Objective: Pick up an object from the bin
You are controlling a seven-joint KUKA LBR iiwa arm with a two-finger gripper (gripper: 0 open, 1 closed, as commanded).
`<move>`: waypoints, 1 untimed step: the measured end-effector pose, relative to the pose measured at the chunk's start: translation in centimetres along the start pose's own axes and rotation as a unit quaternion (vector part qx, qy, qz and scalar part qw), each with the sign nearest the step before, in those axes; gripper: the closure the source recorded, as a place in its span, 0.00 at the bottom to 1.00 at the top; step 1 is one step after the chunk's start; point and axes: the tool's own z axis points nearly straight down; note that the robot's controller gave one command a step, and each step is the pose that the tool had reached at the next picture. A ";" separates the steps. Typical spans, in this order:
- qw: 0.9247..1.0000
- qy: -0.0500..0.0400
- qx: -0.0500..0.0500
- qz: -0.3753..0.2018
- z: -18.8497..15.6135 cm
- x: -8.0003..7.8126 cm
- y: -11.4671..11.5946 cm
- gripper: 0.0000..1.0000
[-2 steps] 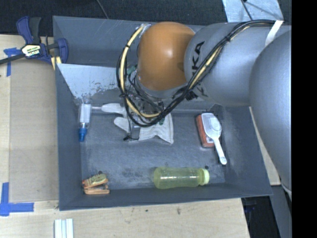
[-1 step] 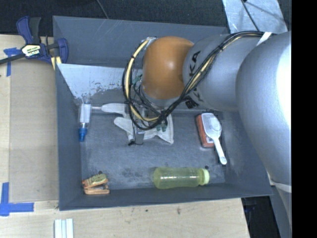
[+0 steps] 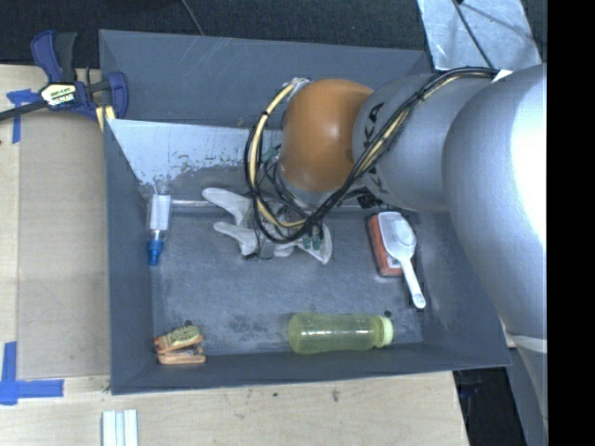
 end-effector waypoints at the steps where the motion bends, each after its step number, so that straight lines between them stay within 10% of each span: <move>1: 1.000 0.000 0.000 0.000 0.0 0.0 0.0 1.00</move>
Offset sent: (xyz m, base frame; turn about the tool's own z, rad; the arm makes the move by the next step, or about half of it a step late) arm -0.0232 0.0147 0.1087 0.0154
